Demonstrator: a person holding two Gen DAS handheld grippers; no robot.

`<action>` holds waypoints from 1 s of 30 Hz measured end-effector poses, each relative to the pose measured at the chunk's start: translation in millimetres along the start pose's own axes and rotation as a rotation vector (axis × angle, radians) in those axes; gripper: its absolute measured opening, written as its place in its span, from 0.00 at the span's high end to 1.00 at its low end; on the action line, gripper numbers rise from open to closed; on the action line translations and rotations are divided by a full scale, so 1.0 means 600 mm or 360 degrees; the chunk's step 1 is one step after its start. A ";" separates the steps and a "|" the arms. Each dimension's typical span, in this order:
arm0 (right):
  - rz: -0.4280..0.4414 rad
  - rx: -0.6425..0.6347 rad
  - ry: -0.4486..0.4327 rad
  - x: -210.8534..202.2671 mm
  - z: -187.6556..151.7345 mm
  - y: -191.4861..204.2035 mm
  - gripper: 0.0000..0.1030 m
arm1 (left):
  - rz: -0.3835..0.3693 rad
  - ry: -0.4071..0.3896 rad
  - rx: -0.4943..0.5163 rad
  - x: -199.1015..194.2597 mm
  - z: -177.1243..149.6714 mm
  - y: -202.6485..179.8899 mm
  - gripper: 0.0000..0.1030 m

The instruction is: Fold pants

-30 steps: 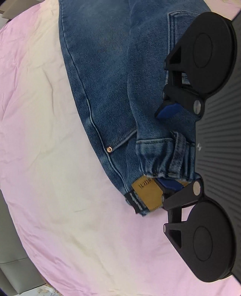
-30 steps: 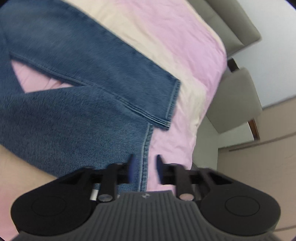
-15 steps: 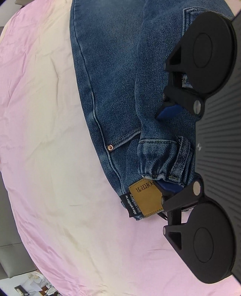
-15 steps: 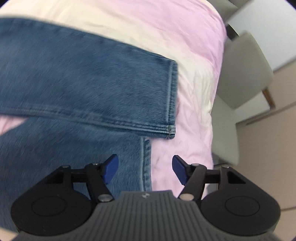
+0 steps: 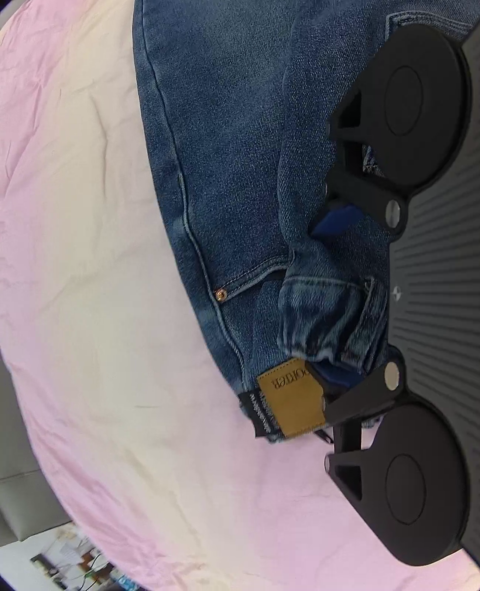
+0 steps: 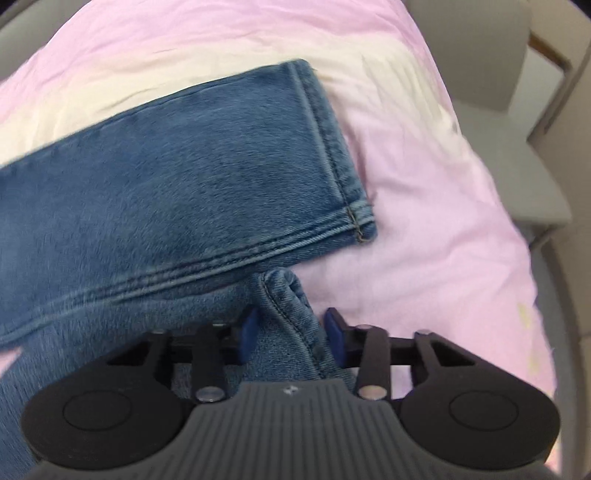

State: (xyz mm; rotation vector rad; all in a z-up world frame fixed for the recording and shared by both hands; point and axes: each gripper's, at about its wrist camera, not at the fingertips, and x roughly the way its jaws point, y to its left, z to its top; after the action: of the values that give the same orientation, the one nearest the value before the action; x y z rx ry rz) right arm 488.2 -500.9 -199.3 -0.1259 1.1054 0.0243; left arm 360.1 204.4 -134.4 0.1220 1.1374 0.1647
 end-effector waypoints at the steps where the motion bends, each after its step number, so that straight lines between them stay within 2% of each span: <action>1: -0.0018 -0.0031 -0.0025 -0.011 -0.001 0.004 0.82 | 0.0020 -0.0019 -0.0008 0.002 -0.005 -0.003 0.42; 4: -0.0107 -0.0123 -0.0109 -0.057 -0.008 0.024 0.87 | 0.0039 -0.0085 -0.0032 -0.031 -0.017 -0.002 0.60; 7: -0.0197 -0.0128 -0.0204 -0.116 -0.015 0.022 0.91 | 0.0048 -0.0173 -0.0075 -0.076 -0.032 0.008 0.63; 8: -0.0227 -0.0123 -0.0224 -0.136 -0.016 0.018 1.00 | 0.0047 -0.0203 -0.0096 -0.090 -0.037 0.012 0.64; 12: -0.0357 -0.0116 -0.0284 -0.214 -0.019 0.009 1.00 | 0.0045 -0.0350 -0.0183 -0.154 -0.051 0.024 0.65; 13: -0.0436 -0.0104 -0.0309 -0.235 -0.022 0.004 1.00 | 0.0035 -0.0383 -0.0214 -0.167 -0.058 0.032 0.65; 16: -0.0448 -0.0015 -0.0358 -0.291 -0.034 -0.018 1.00 | 0.0020 -0.0478 -0.0306 -0.199 -0.077 0.052 0.65; 22: -0.0578 0.0000 -0.0495 -0.348 -0.057 -0.021 1.00 | 0.0047 -0.0620 -0.0492 -0.237 -0.115 0.095 0.66; 26: -0.0595 0.0037 -0.0527 -0.357 -0.028 -0.016 1.00 | 0.0063 -0.0631 -0.0519 -0.238 -0.103 0.103 0.66; 30: -0.0647 0.0005 -0.0554 -0.331 0.024 0.007 1.00 | 0.0112 -0.0616 -0.0516 -0.220 -0.079 0.098 0.66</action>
State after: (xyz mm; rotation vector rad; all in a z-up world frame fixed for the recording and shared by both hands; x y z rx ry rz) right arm 411.3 -486.4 -16.3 -0.3295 0.7170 -0.3091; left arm 258.7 237.4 -26.1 -0.0923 0.7097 0.3689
